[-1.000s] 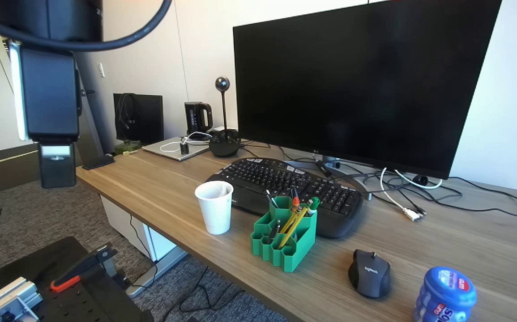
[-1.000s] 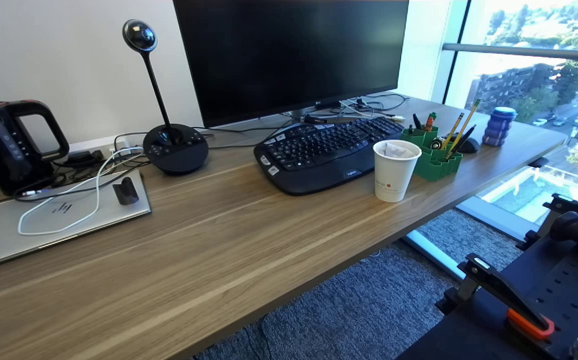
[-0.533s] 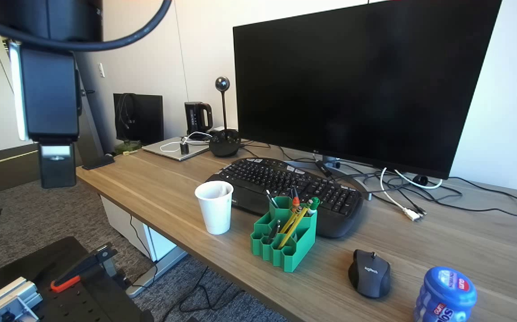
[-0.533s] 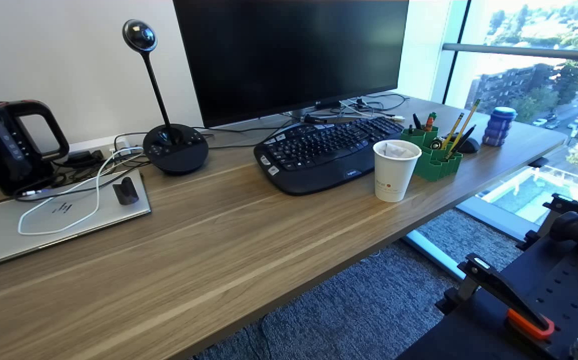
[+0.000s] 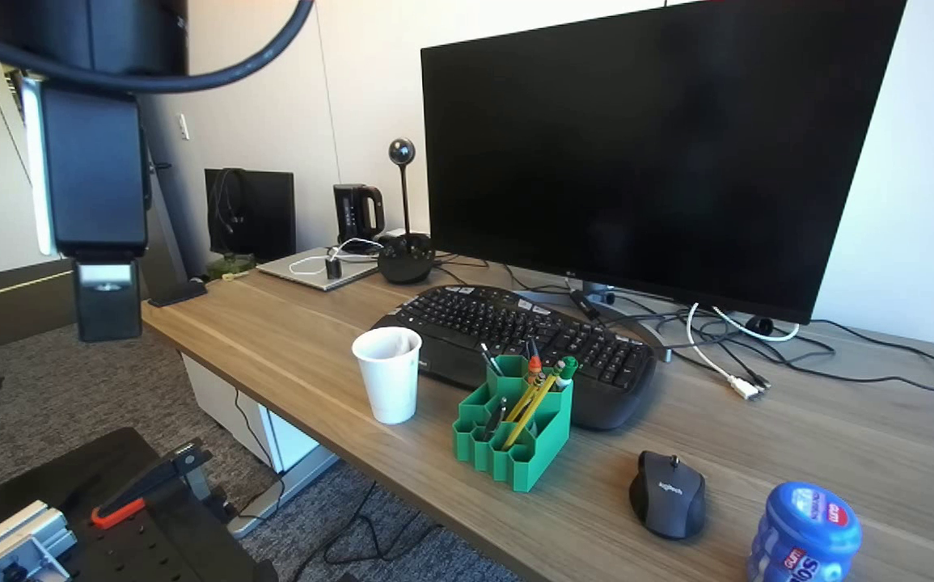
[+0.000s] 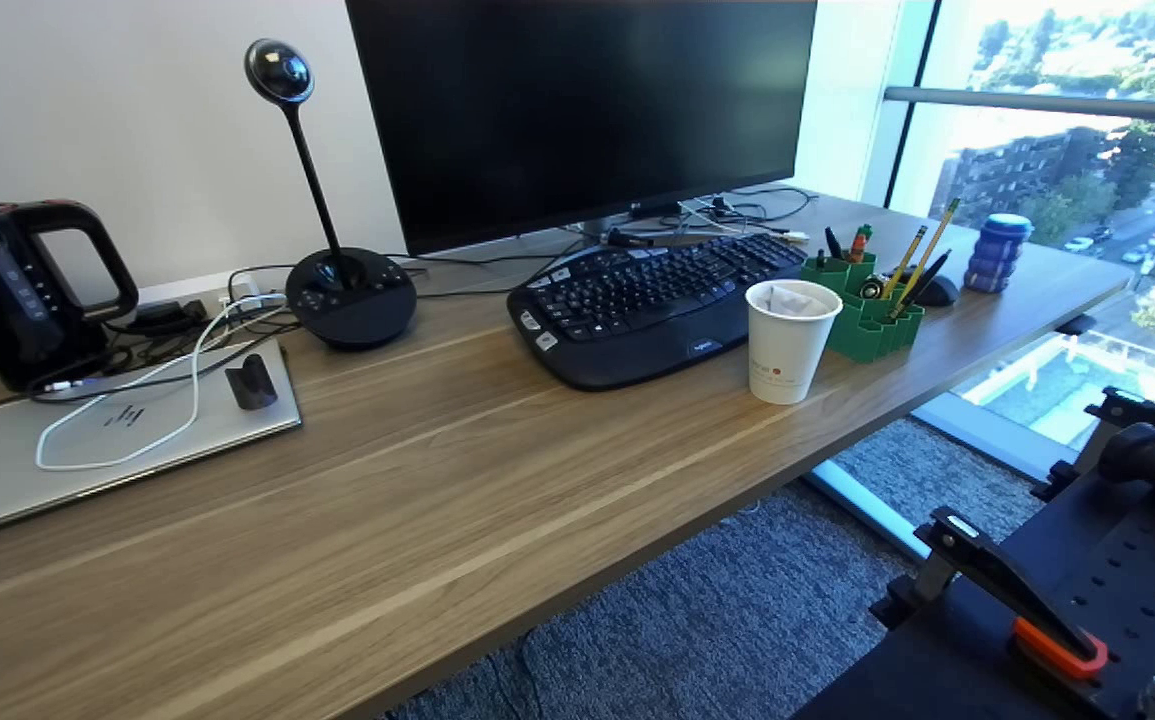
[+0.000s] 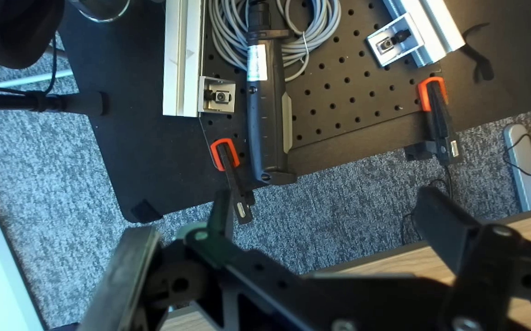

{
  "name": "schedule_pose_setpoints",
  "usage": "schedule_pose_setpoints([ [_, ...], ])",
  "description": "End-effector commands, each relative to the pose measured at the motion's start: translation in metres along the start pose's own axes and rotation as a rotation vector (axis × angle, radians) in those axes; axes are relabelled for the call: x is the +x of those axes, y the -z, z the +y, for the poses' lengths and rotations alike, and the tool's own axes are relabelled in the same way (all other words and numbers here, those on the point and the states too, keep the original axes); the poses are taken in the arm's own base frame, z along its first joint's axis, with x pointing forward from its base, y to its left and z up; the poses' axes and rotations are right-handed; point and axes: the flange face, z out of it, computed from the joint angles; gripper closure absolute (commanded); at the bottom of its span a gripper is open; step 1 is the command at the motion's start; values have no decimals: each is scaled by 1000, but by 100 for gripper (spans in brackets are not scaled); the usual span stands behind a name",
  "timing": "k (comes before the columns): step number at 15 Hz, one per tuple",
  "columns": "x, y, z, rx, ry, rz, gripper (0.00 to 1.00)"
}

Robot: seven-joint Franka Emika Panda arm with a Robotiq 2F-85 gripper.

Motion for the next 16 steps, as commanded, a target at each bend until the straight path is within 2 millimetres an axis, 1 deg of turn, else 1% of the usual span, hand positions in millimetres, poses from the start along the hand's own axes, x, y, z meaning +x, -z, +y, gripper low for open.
schedule_pose_setpoints([
  [1, 18, -8, 5, -4, -13, 0, 0],
  [3, 28, -13, 7, -6, -38, 3, 0],
  [7, 56, -19, 22, 3, -53, 54, 0],
  [8, 60, -17, 18, 8, -60, 70, 0],
  [11, 81, -11, 22, 4, -70, 115, 0],
  [16, 119, 6, 27, 23, -70, 186, 0],
])
